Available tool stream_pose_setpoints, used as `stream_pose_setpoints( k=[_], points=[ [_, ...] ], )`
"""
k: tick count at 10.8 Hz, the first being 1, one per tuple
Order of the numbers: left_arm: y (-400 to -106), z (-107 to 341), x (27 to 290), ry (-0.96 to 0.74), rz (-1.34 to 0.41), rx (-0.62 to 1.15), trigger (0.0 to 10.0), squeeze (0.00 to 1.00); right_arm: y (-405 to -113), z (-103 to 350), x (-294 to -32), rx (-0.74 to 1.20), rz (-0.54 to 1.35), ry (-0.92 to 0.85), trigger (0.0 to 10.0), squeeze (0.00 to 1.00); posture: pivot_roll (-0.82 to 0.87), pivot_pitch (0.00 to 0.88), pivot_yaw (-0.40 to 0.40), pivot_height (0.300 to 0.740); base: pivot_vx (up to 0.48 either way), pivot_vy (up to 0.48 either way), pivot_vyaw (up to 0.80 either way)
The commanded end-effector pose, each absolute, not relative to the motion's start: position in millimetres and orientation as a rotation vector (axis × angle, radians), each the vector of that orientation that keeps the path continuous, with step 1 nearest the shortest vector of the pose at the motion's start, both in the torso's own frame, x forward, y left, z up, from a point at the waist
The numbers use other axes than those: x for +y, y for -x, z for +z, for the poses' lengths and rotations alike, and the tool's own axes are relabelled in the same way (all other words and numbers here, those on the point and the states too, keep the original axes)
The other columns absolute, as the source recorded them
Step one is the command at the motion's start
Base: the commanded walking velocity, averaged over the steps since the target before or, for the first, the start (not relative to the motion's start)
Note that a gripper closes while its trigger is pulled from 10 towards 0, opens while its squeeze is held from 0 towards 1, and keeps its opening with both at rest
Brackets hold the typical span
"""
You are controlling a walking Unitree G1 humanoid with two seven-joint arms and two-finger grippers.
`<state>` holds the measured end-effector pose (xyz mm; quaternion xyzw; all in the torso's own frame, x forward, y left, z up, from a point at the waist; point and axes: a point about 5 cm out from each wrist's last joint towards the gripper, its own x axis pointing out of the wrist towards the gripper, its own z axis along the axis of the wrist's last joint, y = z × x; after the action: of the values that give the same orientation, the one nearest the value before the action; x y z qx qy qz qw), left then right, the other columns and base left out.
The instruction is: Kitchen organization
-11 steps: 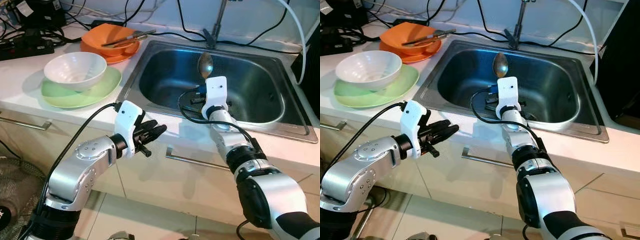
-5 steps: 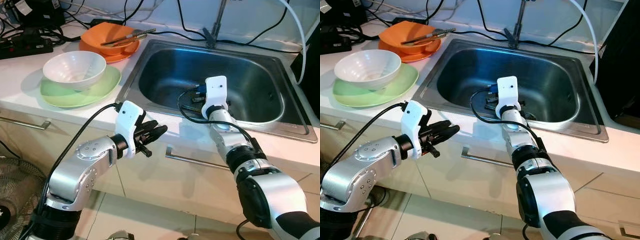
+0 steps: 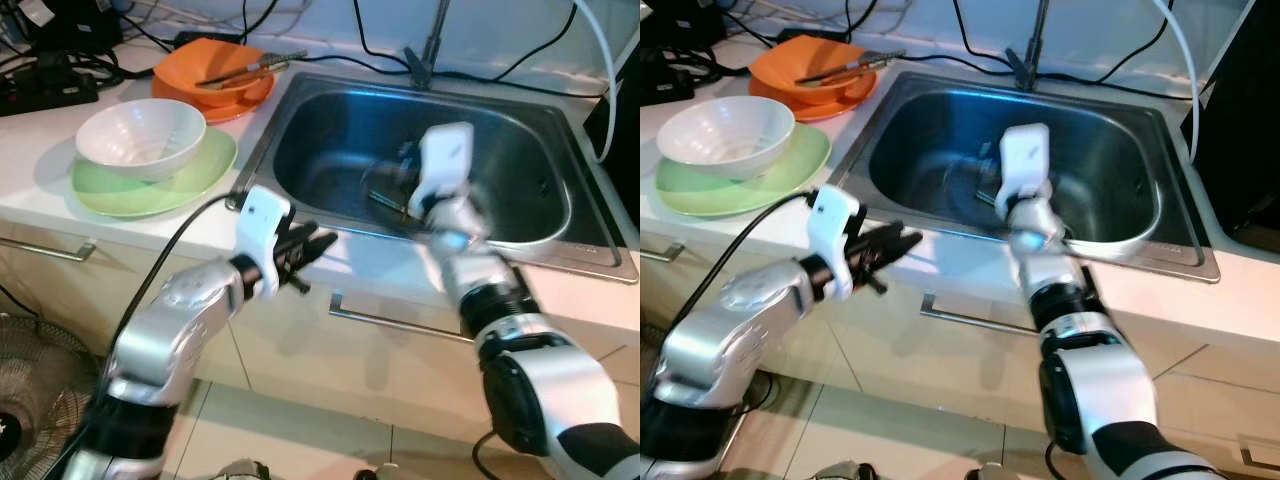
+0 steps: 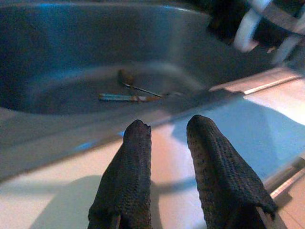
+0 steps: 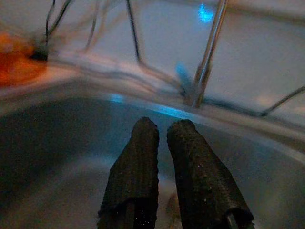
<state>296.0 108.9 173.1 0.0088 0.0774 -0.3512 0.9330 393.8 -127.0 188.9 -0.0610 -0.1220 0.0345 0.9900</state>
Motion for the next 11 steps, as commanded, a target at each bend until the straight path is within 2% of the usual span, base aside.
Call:
stream_pose_setpoints(
  k=[1, 3, 4, 8, 11],
  points=[
    [-301, 175, 110, -0.028, -0.69, 0.135, 10.0, 0.0, -391, 194, -135, -0.285, 0.051, 0.105, 10.0, 0.0, -0.06, 0.051, -0.018, 0.74, 0.0, 0.0, 0.0],
    [-310, 174, 111, -0.036, -0.633, 0.097, 10.0, 0.0, -377, 198, -142, -0.344, 0.03, 0.093, 10.0, 0.0, -0.08, 0.034, -0.01, 0.74, 0.0, 0.0, 0.0],
    [-314, 175, 113, -0.04, -0.601, 0.073, 10.0, 0.0, -360, 183, -143, -0.33, 0.041, 0.086, 10.0, 0.0, -0.08, 0.027, -0.007, 0.74, 0.0, 0.0, 0.0],
    [-323, 179, 123, -0.093, -0.509, -0.01, 10.0, 0.0, -324, 154, -137, -0.259, 0.051, 0.026, 10.0, 0.0, -0.09, 0.008, 0.006, 0.74, 0.0, 0.0, 0.0],
    [-327, 214, 135, -0.424, -0.45, -0.139, 10.0, 0.0, -319, 145, -112, -0.212, 0.07, -0.045, 10.0, 0.0, -0.05, 0.0, 0.006, 0.74, 0.0, 0.0, 0.0]
  ],
)
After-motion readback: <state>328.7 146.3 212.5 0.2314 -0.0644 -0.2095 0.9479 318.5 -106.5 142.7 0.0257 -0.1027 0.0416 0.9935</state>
